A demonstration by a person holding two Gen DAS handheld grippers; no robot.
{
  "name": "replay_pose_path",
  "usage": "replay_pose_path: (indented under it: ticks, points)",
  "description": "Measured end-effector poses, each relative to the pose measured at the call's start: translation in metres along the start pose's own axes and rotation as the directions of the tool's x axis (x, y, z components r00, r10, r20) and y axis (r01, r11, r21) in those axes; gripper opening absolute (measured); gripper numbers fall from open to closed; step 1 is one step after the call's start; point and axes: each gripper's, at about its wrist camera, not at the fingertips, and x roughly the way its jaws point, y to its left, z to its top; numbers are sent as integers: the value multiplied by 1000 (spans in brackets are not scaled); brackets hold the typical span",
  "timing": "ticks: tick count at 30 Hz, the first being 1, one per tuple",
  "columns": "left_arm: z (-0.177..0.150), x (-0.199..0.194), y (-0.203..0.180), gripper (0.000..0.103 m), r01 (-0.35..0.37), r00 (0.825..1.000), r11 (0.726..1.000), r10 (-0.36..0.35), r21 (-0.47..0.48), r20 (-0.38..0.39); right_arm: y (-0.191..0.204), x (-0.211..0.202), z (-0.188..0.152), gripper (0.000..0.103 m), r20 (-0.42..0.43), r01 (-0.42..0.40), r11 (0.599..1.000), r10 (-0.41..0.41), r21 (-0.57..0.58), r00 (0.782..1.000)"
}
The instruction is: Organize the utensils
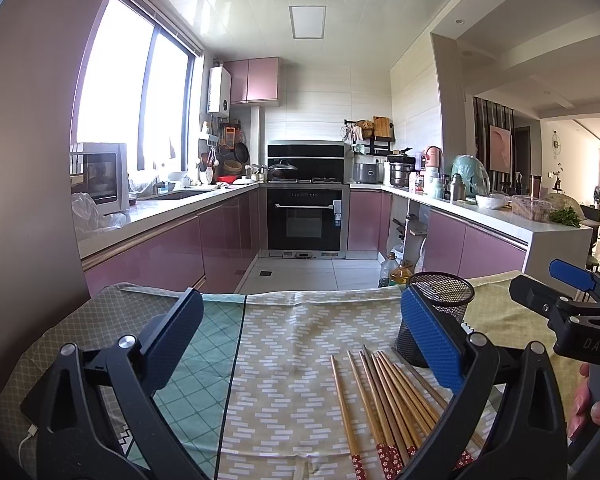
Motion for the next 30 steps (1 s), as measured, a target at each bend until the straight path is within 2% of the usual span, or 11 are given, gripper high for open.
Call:
replay_pose_path:
  ticks: [22,26,30]
  points:
    - [-4,10,-1,97,12,999,1000,-11,11,-42,-5,5,-1,96,-25,-11,1000,11,7,1000]
    - [-5,15,0,97,21,998,1000,-20,10,-68,-7,9,-3,96,-56,-25,1000,25,5,998]
    - [-10,28,2,97,54,989,998,-50,27,-136,-6,24,-9,96,-164,-67,998,66,-3,984]
